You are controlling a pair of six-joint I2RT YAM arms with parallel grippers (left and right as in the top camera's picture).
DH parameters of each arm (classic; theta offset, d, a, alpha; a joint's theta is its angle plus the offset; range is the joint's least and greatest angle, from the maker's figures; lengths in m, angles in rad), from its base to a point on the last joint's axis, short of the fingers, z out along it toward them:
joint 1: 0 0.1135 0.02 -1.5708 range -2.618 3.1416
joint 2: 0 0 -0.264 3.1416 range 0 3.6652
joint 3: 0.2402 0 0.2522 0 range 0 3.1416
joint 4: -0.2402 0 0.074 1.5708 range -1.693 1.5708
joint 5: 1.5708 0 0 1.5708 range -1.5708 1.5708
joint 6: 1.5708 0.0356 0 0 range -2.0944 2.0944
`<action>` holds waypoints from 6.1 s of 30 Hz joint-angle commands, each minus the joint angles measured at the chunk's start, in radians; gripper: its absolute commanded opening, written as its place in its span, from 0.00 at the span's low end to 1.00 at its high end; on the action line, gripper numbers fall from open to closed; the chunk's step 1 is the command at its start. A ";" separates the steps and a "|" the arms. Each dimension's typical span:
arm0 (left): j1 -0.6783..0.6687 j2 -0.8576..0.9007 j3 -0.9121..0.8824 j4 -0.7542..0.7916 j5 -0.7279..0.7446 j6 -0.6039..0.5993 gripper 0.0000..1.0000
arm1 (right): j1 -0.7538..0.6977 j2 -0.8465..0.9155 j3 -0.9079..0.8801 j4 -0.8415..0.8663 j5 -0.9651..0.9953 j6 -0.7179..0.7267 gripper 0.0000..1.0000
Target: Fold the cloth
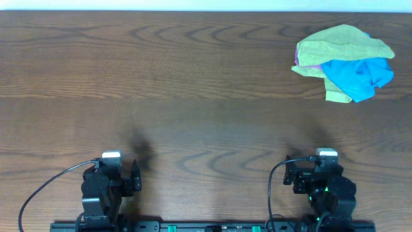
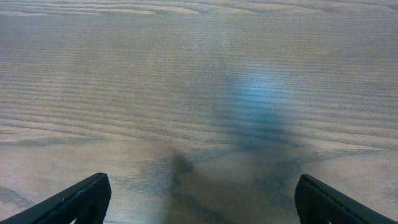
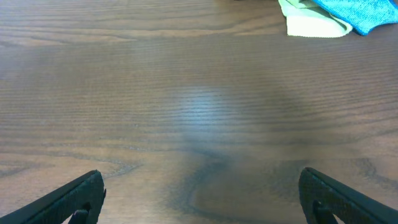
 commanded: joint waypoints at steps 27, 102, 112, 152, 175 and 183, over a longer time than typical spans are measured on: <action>-0.006 -0.008 -0.014 -0.014 -0.008 -0.004 0.95 | -0.008 -0.011 -0.010 -0.005 0.002 0.000 0.99; -0.006 -0.008 -0.014 -0.014 -0.008 -0.004 0.95 | -0.218 1.622 1.583 -0.257 0.029 0.229 0.99; -0.006 -0.008 -0.014 -0.014 -0.008 -0.004 0.95 | -0.257 1.844 1.612 -0.090 0.017 0.289 0.99; -0.006 -0.008 -0.014 -0.014 -0.008 -0.004 0.95 | -0.262 2.202 1.612 0.285 0.029 0.423 0.71; -0.006 -0.008 -0.014 -0.014 -0.008 -0.004 0.95 | -0.178 1.881 1.612 0.157 0.028 0.079 0.01; -0.006 -0.008 -0.014 -0.014 -0.008 -0.004 0.95 | -0.038 1.733 1.612 -0.013 0.015 0.030 0.01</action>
